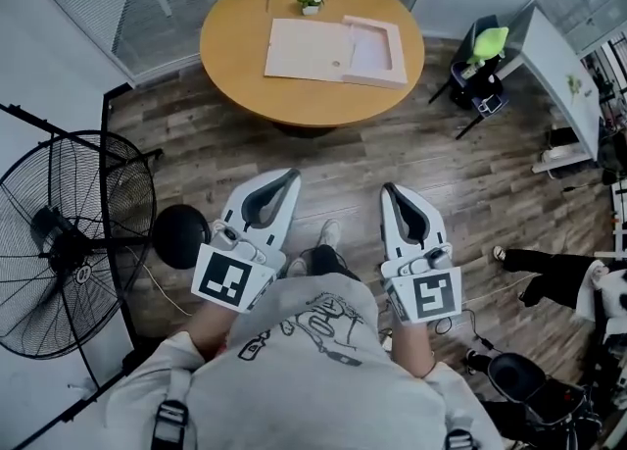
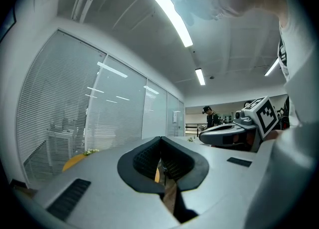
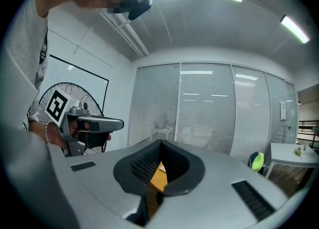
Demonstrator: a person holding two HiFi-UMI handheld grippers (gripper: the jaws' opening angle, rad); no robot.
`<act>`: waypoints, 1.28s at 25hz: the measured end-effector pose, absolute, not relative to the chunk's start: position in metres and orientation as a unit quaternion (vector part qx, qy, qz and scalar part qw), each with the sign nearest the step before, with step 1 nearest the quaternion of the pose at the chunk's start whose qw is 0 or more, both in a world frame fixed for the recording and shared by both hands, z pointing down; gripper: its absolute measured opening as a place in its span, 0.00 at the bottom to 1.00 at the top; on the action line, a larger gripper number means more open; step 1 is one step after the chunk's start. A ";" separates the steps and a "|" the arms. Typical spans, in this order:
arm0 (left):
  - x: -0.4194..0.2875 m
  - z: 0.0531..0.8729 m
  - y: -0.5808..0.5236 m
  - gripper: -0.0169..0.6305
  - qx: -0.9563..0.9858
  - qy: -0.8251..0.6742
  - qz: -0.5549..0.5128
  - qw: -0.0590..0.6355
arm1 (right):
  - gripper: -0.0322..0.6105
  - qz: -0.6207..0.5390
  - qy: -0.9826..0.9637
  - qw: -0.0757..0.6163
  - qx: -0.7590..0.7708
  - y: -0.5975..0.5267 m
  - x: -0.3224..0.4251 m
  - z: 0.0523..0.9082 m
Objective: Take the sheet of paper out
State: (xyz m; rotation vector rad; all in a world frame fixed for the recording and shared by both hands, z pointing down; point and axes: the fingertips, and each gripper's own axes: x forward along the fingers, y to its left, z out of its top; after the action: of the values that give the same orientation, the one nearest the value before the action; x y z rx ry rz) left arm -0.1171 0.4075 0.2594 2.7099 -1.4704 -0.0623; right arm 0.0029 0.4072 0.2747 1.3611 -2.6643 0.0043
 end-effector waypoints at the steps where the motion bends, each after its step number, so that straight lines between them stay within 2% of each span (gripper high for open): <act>1: -0.115 0.261 0.402 0.06 0.879 -0.476 -0.014 0.029 | 0.06 0.002 -0.888 0.078 0.453 0.402 0.005 0.277; 20: -0.050 0.260 0.297 0.06 0.882 -0.471 -0.014 0.033 | 0.06 0.010 -0.888 0.090 0.451 0.301 0.070 0.284; 25: -0.031 0.263 0.276 0.06 0.882 -0.470 0.000 0.032 | 0.06 0.012 -0.886 0.052 0.460 0.274 0.085 0.272; 32: -0.009 0.264 0.248 0.06 0.880 -0.473 0.005 0.034 | 0.06 0.012 -0.890 0.065 0.452 0.249 0.109 0.276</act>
State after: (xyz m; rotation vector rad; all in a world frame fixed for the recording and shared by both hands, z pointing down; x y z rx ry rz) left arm -0.0088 0.2485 0.2639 2.7069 -1.4561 0.0152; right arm 0.1090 0.2491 0.2759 1.3635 -2.6842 0.0359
